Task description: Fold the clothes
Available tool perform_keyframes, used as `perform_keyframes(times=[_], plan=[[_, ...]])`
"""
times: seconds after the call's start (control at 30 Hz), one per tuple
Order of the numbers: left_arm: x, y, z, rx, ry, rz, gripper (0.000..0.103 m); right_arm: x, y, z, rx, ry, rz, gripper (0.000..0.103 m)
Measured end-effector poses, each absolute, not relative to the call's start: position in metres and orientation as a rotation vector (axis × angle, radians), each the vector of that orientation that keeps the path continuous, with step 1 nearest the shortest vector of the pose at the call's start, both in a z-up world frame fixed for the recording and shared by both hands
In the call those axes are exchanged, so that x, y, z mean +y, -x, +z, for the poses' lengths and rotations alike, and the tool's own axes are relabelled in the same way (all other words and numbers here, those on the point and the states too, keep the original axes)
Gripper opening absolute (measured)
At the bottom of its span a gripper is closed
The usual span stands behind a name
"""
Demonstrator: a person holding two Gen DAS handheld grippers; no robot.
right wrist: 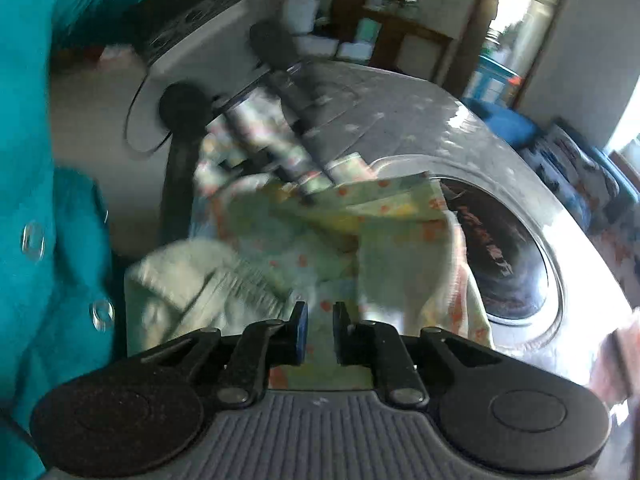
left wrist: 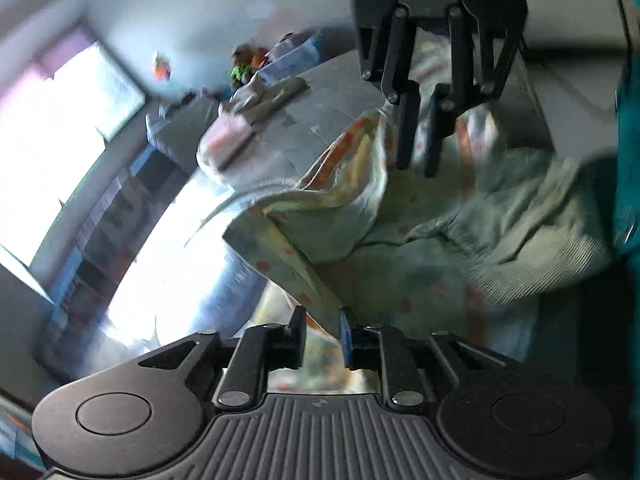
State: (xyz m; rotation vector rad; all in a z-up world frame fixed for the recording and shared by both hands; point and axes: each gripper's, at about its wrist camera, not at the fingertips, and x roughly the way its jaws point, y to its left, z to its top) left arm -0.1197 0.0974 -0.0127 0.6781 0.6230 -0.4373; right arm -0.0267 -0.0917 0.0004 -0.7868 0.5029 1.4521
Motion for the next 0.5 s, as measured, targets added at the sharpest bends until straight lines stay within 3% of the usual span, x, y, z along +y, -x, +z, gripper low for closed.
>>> perform_keyframes(times=[0.2, 0.33, 0.5], plan=[[0.149, 0.083, 0.018, 0.617, -0.185, -0.32, 0.022, -0.087, -0.032, 0.013, 0.621, 0.493, 1.263, 0.018], [0.169, 0.061, 0.024, 0.614, -0.015, -0.215, 0.02, -0.084, -0.064, 0.004, 0.737, 0.39, 1.189, 0.029], [0.168, 0.034, 0.009, 0.699, 0.076, -0.237, 0.02, -0.081, -0.073, -0.014, 0.845, 0.382, 1.172, 0.026]])
